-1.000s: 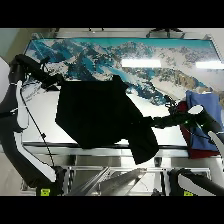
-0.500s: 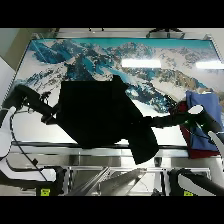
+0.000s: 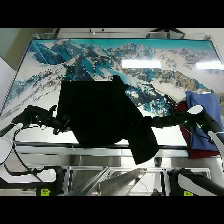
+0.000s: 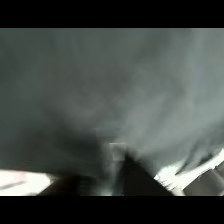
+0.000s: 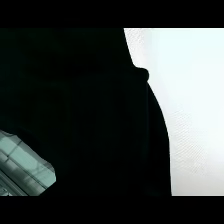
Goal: Fold the shirts.
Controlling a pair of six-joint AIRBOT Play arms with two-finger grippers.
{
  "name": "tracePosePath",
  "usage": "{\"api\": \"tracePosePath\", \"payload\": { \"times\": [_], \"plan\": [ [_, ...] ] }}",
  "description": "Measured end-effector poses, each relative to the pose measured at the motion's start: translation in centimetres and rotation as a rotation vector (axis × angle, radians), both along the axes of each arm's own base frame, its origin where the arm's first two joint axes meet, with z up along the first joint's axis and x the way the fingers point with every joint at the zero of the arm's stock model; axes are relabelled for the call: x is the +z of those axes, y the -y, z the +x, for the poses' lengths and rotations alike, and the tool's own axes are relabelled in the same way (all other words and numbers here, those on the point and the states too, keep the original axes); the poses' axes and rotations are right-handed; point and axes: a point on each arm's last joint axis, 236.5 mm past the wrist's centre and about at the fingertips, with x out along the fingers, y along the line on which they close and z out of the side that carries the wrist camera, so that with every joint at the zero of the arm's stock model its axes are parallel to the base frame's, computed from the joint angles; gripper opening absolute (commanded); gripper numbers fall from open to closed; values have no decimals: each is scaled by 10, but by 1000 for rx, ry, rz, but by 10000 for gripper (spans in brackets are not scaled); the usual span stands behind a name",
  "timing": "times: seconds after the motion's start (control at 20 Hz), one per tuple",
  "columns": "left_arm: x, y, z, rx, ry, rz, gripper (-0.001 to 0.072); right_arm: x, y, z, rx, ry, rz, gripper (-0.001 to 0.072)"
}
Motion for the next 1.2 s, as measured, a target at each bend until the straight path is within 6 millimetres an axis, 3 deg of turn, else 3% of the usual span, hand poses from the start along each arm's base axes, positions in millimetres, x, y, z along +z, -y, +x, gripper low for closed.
{"api": "tracePosePath", "payload": {
  "times": [0.1, 0.2, 0.25, 0.35, 0.45, 0.55, 0.65, 0.75, 0.85, 0.9, 1.0, 1.1, 1.2],
  "plan": [
    [2, 1, 10, -12, 44, -14, 20, 4, -2, 1, -7, 5, 13, 18],
    [13, -4, 35, -30, 160, 7, 20, 19, -8, 4, -3, 23, 50, 18],
    [34, 0, 49, -40, 224, -24, 20, 36, -13, 8, 6, 52, 82, 18],
    [101, 15, 76, -74, 388, -111, 20, 89, -22, 22, 27, 163, 152, 18],
    [186, 19, 101, -126, 613, -134, 20, 169, -25, 41, 31, 359, 218, 18],
    [286, 27, 110, -204, 861, -123, 20, 276, -19, 52, 4, 633, 271, 18],
    [388, 31, 104, -267, 1130, -46, 19, 376, -7, 40, -35, 900, 266, 18],
    [477, 30, 82, -291, 1360, 67, 19, 459, 8, 16, -103, 1137, 214, 18],
    [535, 18, 61, -263, 1500, 193, 19, 519, 19, -15, -167, 1324, 147, 18],
    [553, 11, 51, -244, 1542, 251, 19, 540, 21, -30, -190, 1395, 115, 18],
    [569, 0, 41, -206, 1576, 322, 20, 562, 22, -48, -219, 1474, 68, 18],
    [559, -6, 46, -192, 1548, 316, 19, 571, 24, -53, -241, 1505, 47, 17],
    [529, -3, 66, -226, 1475, 238, 20, 567, 33, -42, -264, 1479, 55, 18]
  ]
}}
